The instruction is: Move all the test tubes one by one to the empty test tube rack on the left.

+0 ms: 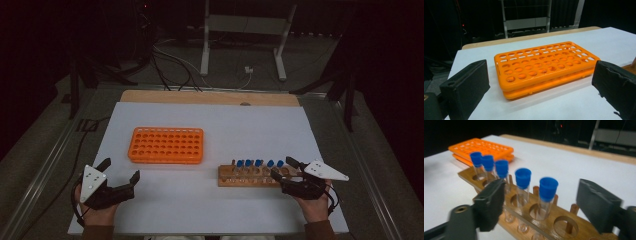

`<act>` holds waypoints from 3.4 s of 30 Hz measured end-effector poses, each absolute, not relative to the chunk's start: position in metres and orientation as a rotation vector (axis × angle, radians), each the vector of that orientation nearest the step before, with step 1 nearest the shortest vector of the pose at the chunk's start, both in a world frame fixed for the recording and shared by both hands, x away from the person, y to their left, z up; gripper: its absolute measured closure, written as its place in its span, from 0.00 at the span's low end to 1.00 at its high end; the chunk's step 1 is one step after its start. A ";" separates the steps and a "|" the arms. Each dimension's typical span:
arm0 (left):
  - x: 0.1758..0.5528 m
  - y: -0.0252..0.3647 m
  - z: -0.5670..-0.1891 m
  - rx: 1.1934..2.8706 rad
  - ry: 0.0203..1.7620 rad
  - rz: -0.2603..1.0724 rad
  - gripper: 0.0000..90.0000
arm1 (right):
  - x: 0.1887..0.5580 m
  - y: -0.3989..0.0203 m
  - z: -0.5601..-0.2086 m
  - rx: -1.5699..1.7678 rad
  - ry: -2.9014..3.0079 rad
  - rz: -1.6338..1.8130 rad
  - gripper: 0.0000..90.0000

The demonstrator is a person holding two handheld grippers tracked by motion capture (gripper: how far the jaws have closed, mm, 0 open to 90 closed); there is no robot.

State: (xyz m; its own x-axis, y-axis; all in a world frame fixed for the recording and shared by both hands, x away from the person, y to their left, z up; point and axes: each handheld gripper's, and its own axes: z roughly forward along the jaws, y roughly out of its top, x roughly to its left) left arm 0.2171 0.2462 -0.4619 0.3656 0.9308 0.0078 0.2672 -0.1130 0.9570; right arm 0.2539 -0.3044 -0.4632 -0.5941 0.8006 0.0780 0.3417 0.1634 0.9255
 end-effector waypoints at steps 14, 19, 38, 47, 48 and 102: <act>0.219 0.245 -0.464 1.624 1.090 0.812 0.02 | 0.258 -0.302 -0.471 1.076 2.059 1.357 0.76; 0.219 0.245 -0.464 1.628 1.089 0.809 0.02 | 0.258 -0.300 -0.472 1.075 2.056 1.337 0.83; 0.224 0.233 -0.454 1.659 0.973 0.685 0.02 | 0.256 -0.304 -0.452 1.080 2.036 1.370 0.85; 0.232 0.226 -0.446 1.650 0.931 0.662 0.02 | 0.255 -0.309 -0.428 1.079 2.027 1.410 0.85; 0.233 0.226 -0.445 1.650 0.929 0.664 0.02 | 0.255 -0.309 -0.425 1.074 2.024 1.409 0.85; 0.287 0.112 -0.405 1.743 0.717 0.536 0.05 | 0.307 -0.178 -0.383 0.850 2.157 1.588 0.85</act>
